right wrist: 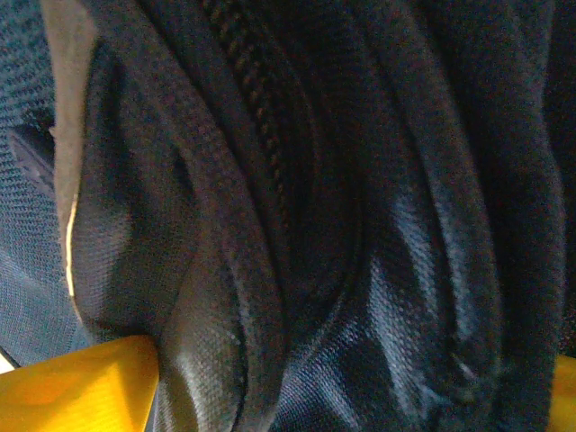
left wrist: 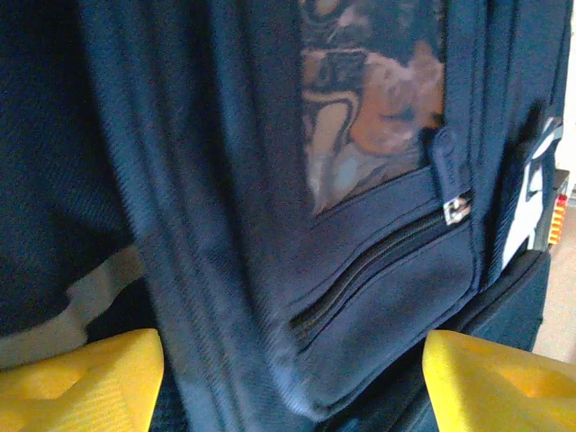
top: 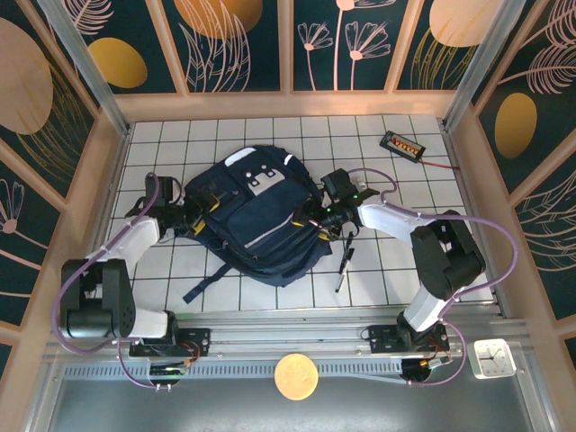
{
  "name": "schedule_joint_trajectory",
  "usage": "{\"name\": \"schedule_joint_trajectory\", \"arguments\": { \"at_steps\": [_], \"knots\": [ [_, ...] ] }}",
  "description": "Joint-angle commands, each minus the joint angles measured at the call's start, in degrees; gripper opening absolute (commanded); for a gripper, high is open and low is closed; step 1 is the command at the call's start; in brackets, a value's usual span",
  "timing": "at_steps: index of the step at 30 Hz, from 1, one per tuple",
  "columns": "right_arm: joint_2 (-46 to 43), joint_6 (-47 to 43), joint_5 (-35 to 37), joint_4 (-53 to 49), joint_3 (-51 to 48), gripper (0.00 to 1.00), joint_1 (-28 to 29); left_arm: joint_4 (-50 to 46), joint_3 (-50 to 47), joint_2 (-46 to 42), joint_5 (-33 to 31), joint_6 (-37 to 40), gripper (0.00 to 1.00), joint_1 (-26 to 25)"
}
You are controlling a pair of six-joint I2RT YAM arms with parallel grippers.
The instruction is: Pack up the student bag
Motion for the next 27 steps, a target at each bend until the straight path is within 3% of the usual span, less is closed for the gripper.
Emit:
{"name": "schedule_joint_trajectory", "arguments": {
  "at_steps": [1, 14, 19, 22, 24, 25, 27],
  "knots": [
    [0.9, -0.8, 0.5, 0.2, 1.0, 0.81, -0.5, -0.4, 2.4, 2.0, -0.7, 4.6, 0.76, 0.7],
    [4.2, -1.6, -0.4, -0.5, 4.2, 0.81, -0.6, 7.5, -0.9, 7.6, 0.4, 2.1, 0.74, 0.8],
    [4.8, -1.8, -0.6, -0.3, 4.4, 0.81, -0.6, 12.1, -2.3, 9.5, 1.7, -0.1, 0.66, 0.8],
    [5.2, -2.0, -0.5, -0.3, 4.4, 0.81, -0.6, 15.7, -2.9, 10.7, 3.1, -2.2, 0.40, 0.8],
    [5.4, -2.2, -0.5, -0.3, 4.6, 0.81, -0.6, 16.3, -2.6, 11.1, 4.0, -2.8, 0.09, 0.8],
    [5.5, -2.4, -0.4, -0.3, 4.8, 0.81, -0.6, 15.9, -2.3, 10.9, 4.4, -2.8, 0.00, 0.8],
    [5.8, -2.7, -0.5, -0.3, 5.7, 0.81, -0.6, 14.8, -2.0, 9.0, 4.6, -2.8, 0.00, 0.8]
  ]
}}
